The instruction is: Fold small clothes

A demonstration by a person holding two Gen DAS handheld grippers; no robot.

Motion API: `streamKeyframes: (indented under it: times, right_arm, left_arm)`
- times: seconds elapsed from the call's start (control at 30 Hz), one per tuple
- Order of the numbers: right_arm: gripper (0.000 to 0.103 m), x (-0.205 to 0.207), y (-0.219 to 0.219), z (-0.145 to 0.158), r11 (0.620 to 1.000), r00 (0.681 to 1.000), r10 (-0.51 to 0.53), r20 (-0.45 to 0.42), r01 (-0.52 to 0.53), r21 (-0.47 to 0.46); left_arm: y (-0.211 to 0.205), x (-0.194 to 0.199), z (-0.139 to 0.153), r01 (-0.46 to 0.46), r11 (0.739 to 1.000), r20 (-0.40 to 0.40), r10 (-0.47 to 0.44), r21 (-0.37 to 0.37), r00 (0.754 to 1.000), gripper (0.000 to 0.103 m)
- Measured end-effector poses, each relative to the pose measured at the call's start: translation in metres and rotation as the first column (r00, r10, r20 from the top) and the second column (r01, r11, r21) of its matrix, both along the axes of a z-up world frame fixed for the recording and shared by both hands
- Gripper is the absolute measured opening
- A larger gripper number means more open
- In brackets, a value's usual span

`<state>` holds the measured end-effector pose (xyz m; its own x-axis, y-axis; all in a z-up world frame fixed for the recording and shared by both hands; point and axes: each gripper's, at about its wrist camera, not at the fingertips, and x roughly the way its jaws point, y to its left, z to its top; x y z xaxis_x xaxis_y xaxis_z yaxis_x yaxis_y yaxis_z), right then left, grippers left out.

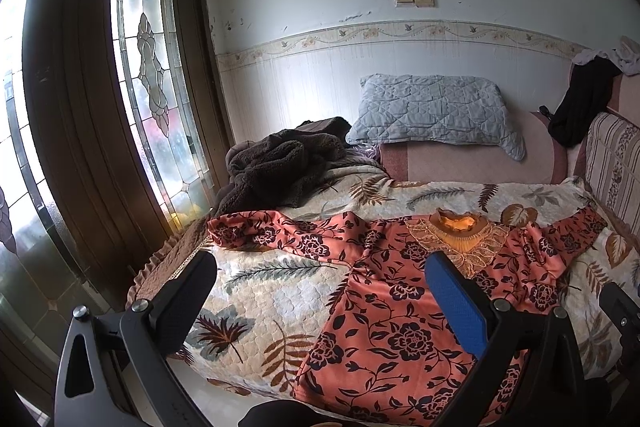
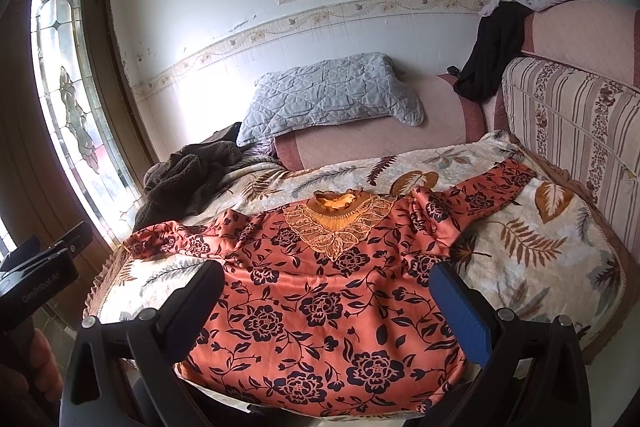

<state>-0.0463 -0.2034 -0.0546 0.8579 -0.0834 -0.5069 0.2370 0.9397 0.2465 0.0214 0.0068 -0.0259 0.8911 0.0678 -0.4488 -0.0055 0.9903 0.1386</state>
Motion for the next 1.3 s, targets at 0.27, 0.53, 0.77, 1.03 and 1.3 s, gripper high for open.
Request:
streamKeyframes:
  times: [0.27, 0.53, 0.77, 1.03, 1.3]
  right_arm:
    - [0.103, 0.0, 0.003, -0.003, 1.0, 1.0, 0.005, -0.003, -0.005, 0.0]
    - [0.103, 0.003, 0.004, -0.006, 1.0, 1.0, 0.006, -0.013, -0.006, 0.001]
    - [0.103, 0.011, 0.0, -0.01, 1.0, 0.999, 0.009, -0.035, -0.009, 0.006]
    - [0.103, 0.038, -0.048, -0.037, 0.993, 0.997, 0.019, -0.076, -0.01, 0.121]
    - [0.103, 0.071, -0.234, -0.123, 0.859, 0.974, -0.175, -0.144, 0.222, 0.461]
  left_arm:
    - [0.001, 0.003, 0.0, -0.003, 1.0, -0.007, 0.003, 0.0, 1.0, 0.103]
    - [0.002, 0.006, -0.003, -0.005, 1.0, -0.014, 0.005, 0.0, 1.0, 0.103]
    - [0.0, 0.016, -0.01, -0.01, 1.0, -0.034, 0.01, 0.001, 0.999, 0.103]
    - [-0.026, 0.073, -0.058, 0.015, 0.998, -0.141, -0.006, 0.063, 0.99, 0.103]
    - [-0.091, 0.189, -0.192, 0.087, 0.99, -0.425, -0.032, 0.111, 0.905, 0.103]
